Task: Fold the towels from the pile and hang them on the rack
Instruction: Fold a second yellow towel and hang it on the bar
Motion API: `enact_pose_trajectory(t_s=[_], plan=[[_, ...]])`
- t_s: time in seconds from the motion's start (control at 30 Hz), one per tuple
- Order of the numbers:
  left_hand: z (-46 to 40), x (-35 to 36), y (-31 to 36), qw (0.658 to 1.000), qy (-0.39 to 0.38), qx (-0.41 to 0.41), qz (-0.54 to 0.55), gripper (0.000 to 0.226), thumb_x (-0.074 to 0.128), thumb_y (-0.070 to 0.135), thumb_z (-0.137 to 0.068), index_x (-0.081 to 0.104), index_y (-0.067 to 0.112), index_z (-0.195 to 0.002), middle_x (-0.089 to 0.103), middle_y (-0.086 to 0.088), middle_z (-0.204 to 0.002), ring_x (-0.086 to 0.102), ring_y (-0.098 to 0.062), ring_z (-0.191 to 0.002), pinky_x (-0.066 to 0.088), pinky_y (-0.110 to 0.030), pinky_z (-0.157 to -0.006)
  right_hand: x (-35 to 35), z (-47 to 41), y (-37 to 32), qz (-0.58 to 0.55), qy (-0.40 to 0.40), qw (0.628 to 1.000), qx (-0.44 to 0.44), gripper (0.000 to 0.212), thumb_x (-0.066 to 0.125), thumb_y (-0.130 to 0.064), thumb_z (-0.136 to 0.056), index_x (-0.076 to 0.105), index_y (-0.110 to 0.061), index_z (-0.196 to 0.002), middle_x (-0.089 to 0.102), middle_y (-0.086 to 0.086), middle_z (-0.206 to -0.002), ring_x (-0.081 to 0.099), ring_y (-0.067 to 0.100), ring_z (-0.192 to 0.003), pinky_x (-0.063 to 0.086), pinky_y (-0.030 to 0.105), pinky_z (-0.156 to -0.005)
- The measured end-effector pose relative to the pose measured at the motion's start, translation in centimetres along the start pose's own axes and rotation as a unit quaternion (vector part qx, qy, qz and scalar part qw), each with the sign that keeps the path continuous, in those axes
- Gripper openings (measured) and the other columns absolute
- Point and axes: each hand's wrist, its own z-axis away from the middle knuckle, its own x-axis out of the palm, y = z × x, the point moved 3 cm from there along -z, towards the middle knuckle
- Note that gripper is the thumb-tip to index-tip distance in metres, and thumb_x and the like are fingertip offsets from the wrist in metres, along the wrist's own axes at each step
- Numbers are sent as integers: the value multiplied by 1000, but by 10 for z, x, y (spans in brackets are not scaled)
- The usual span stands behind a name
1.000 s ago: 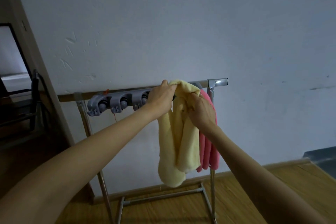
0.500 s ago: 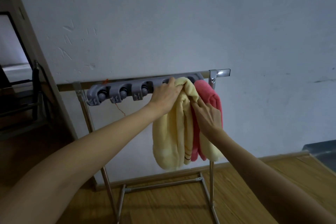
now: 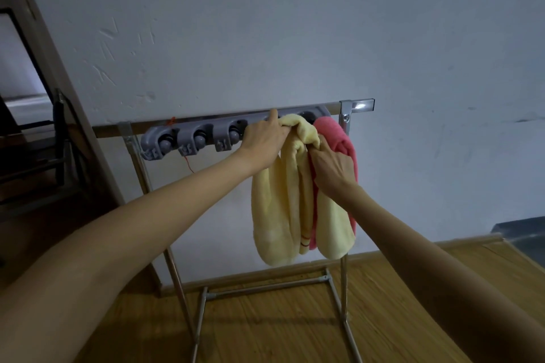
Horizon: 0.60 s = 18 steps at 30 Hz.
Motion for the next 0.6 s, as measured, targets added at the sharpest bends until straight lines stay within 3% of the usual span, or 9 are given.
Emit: enact_pose_trajectory(t_s=[0.07,0.17,0.3,0.43,0.47,0.53,0.6], plan=[[-1,1,2,1000,-2,6,-8,38,55,4,-89,47,16,-124,39,-16,-118,56,-29,-76,37,-34,-53,7,-1,-1,18,-11,1000,-9,38,39,-10,-95,48,-11,-131,36,1,-147,58,22,-80,32,28,-49],[4,6,7,1000,-18,23,-4,45,54,5,-90,44,20,-131,40,-15,-120,59,-34,-85,37,-34,-54,25,0,6,46,-53,997,-20,38,44,-6,-93,52,-12,-129,31,-4,-151,62,23,-87,33,29,-51],[14,1,11,998,-2,42,50,41,39,8,-94,46,18,-133,41,-14,-120,57,-34,-93,36,-36,-59,33,5,16,39,-58,997,-18,36,40,-5,-95,52,-14,-128,39,-4,-147,62,23,-82,37,31,-49],[31,21,19,991,73,22,114,43,28,27,-95,51,17,-130,40,-16,-129,49,-39,-108,49,-45,-71,41,18,21,-66,-44,997,8,46,32,-13,-100,31,-21,-146,56,-5,-109,60,22,-74,50,36,-55],[36,31,21,986,107,21,127,40,33,24,-95,49,19,-132,42,-17,-128,50,-41,-105,53,-46,-69,43,22,22,-81,-36,996,2,46,32,-16,-100,31,-22,-146,57,-3,-110,58,20,-75,45,29,-49],[49,54,25,971,166,19,171,45,47,12,-90,41,21,-133,47,-19,-118,54,-37,-87,54,-44,-56,52,29,24,-52,-43,997,-34,41,39,-19,-97,42,-18,-138,53,3,-130,59,22,-82,27,19,-44],[63,74,26,946,204,-24,253,49,56,11,-84,33,18,-127,50,-19,-115,57,-33,-81,52,-38,-55,59,32,26,-45,-66,996,-27,33,44,-20,-94,50,-15,-126,49,7,-136,60,29,-87,31,24,-48]])
